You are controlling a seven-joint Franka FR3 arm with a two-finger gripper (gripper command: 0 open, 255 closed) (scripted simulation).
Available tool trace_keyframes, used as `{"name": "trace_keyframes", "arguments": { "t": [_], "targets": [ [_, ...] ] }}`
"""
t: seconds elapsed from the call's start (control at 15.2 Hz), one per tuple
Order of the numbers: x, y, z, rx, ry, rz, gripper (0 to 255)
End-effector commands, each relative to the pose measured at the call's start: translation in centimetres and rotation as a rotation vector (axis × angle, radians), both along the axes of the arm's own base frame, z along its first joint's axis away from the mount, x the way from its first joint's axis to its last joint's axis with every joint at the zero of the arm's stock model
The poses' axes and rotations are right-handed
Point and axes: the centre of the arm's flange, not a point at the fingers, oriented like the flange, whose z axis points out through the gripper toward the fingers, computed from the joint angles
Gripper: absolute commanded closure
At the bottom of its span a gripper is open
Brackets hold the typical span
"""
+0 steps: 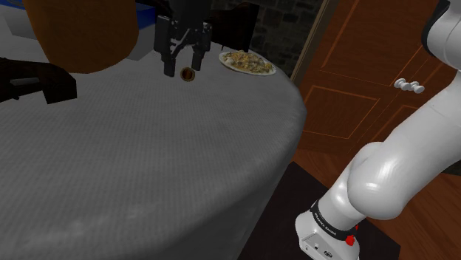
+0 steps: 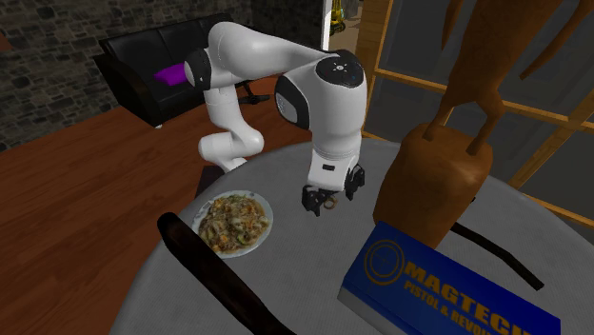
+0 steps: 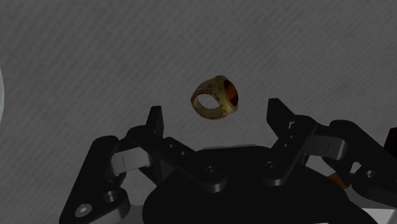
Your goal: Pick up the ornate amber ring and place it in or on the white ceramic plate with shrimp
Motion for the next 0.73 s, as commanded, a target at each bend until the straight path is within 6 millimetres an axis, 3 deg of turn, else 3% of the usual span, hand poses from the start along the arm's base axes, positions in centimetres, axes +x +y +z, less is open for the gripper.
{"name": "trace_keyframes", "arguments": {
  "t": [0.0, 0.66],
  "targets": [
    [0.00, 0.00, 0.00, 0.000, 0.000, 0.000, 255],
    [0.00, 0.00, 0.52, 0.000, 0.000, 0.000, 255]
  ]
}}
